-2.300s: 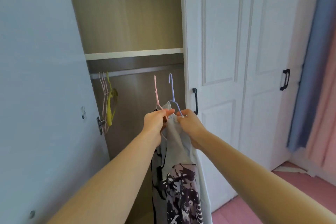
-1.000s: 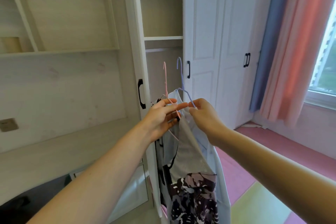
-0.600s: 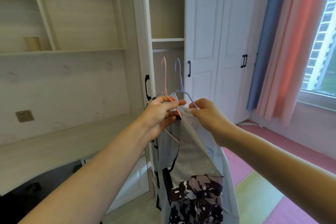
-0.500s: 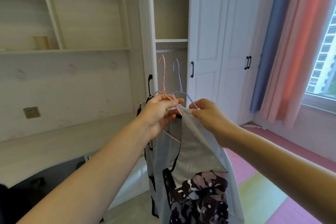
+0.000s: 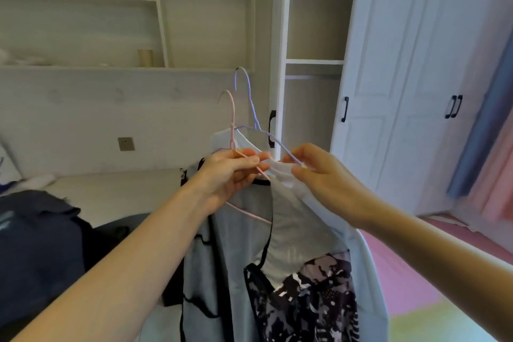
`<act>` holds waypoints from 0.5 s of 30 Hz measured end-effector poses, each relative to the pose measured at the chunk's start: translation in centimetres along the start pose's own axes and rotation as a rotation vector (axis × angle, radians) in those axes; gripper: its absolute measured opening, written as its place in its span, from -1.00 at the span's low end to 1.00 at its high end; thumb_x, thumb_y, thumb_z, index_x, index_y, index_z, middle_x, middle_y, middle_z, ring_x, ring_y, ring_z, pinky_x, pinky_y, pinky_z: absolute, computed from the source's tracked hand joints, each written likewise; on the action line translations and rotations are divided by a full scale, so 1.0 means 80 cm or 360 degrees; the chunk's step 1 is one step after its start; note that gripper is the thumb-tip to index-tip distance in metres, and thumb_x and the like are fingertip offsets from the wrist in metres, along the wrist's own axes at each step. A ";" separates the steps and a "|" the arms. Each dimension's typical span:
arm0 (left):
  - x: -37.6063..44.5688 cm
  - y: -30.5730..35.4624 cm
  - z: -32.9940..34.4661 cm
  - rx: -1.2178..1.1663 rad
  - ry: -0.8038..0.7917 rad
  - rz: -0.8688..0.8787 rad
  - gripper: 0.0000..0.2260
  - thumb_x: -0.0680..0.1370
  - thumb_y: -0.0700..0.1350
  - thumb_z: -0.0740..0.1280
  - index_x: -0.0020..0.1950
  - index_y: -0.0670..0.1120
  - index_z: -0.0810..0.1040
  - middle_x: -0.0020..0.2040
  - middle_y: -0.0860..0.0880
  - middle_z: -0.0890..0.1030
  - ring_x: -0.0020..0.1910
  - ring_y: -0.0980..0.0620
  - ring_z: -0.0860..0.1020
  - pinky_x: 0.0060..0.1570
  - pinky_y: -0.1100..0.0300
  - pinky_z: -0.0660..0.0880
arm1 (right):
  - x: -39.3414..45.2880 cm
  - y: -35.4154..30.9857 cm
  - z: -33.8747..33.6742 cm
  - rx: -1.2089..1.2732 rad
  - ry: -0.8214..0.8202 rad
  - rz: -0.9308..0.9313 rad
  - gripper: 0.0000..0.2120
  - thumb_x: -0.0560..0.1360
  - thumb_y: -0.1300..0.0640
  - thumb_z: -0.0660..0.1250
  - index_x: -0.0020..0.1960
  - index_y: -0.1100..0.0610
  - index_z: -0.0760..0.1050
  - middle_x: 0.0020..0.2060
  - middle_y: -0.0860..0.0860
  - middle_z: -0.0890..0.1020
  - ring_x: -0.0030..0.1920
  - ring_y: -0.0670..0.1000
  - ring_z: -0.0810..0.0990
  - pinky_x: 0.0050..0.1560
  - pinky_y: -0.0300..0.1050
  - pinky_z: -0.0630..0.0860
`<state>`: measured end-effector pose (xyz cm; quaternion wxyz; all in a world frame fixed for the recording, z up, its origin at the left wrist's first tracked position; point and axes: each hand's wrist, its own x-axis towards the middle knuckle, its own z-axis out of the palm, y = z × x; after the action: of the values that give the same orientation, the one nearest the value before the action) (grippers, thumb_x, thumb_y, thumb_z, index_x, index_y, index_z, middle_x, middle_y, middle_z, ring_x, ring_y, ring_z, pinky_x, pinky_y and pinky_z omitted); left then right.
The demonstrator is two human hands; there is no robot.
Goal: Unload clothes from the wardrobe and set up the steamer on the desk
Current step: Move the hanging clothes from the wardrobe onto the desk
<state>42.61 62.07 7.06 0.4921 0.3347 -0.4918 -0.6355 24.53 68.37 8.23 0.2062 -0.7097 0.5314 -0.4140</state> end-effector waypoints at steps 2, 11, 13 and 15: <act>-0.013 0.003 -0.011 -0.0057 0.0023 0.0048 -0.80 0.51 -0.30 0.33 0.12 -0.12 0.54 0.05 -0.03 0.69 -0.05 0.05 0.68 -0.23 0.32 0.56 | -0.001 -0.003 0.008 -0.0009 -0.0104 -0.0097 -0.81 0.61 0.14 0.15 0.17 0.00 0.45 0.05 -0.10 0.56 0.05 -0.12 0.53 -0.01 -0.27 0.44; -0.065 0.012 -0.054 -0.0241 0.0353 0.0302 -0.64 0.52 -0.42 0.22 0.31 -0.24 0.48 0.17 -0.04 0.63 0.12 0.08 0.62 -0.15 0.35 0.55 | 0.007 -0.017 0.060 0.0053 -0.0358 -0.0360 -0.83 0.59 0.09 0.15 0.12 -0.04 0.46 0.01 -0.05 0.59 0.02 -0.06 0.55 0.07 -0.09 0.52; -0.074 0.012 -0.066 -0.0234 0.0420 0.0345 -0.62 0.52 -0.43 0.20 0.34 -0.25 0.45 0.21 -0.06 0.61 0.12 0.09 0.61 -0.06 0.31 0.54 | 0.011 -0.020 0.075 0.0100 -0.0413 -0.0380 -0.85 0.59 0.08 0.17 0.11 -0.05 0.46 -0.01 -0.07 0.59 0.00 -0.09 0.55 0.02 -0.14 0.51; -0.083 0.015 -0.078 -0.0260 0.0481 0.0382 -0.61 0.53 -0.44 0.18 0.35 -0.28 0.42 0.25 -0.10 0.58 0.15 0.08 0.59 0.08 0.25 0.49 | 0.018 -0.025 0.092 0.0135 -0.0452 -0.0418 -0.87 0.59 0.06 0.19 0.09 -0.08 0.47 -0.02 -0.11 0.61 -0.01 -0.12 0.55 0.02 -0.15 0.50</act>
<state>50.60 66.56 5.98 0.6581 0.3240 -0.3956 -0.5527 31.77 66.69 6.04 0.2530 -0.8149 0.3819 -0.3550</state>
